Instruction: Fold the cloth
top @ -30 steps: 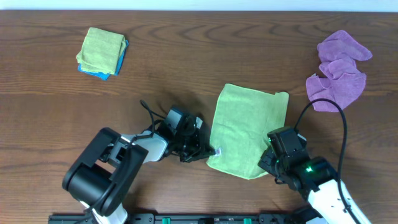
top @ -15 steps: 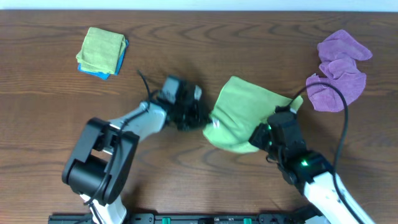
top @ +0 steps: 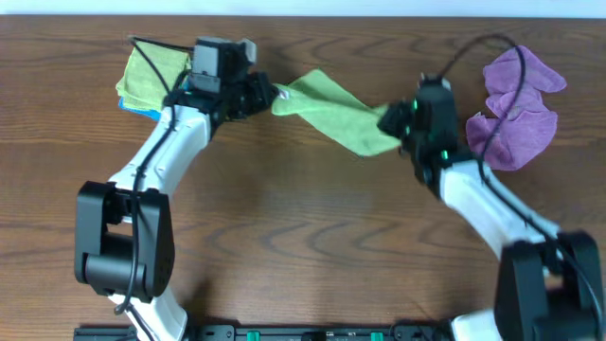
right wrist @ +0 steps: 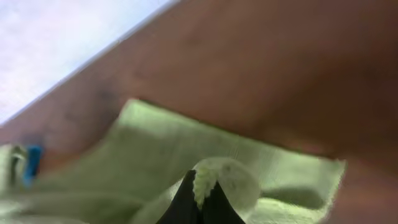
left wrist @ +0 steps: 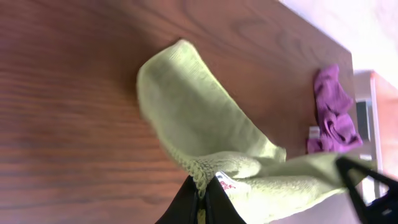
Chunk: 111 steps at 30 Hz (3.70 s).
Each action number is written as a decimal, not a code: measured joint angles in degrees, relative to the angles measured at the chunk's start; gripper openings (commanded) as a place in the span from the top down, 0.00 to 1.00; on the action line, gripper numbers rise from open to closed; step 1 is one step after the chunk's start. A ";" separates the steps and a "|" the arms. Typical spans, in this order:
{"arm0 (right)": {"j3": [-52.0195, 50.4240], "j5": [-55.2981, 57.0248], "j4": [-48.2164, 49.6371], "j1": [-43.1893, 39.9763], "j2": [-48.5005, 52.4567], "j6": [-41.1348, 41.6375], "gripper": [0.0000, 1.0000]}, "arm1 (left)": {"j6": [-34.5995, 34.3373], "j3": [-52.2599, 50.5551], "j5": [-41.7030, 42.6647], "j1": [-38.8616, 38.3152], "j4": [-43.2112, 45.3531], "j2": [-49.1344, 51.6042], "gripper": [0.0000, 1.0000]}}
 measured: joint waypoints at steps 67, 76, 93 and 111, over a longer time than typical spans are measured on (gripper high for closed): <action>-10.82 10.27 -8.70 1.92 -5.92 -14.03 0.99 | -5.62 -11.67 -4.11 -5.11 4.37 0.02 0.94; -10.82 10.88 -0.96 0.83 -0.04 -16.46 0.98 | -7.02 -11.65 -7.43 -5.49 12.61 1.55 0.94; -10.84 12.39 9.49 0.83 8.35 -19.23 0.99 | -8.02 -11.61 -10.58 -5.49 24.50 8.94 0.94; -10.80 13.68 15.61 0.83 10.36 -21.59 0.87 | -7.98 -11.58 -15.37 -5.86 32.06 11.47 0.93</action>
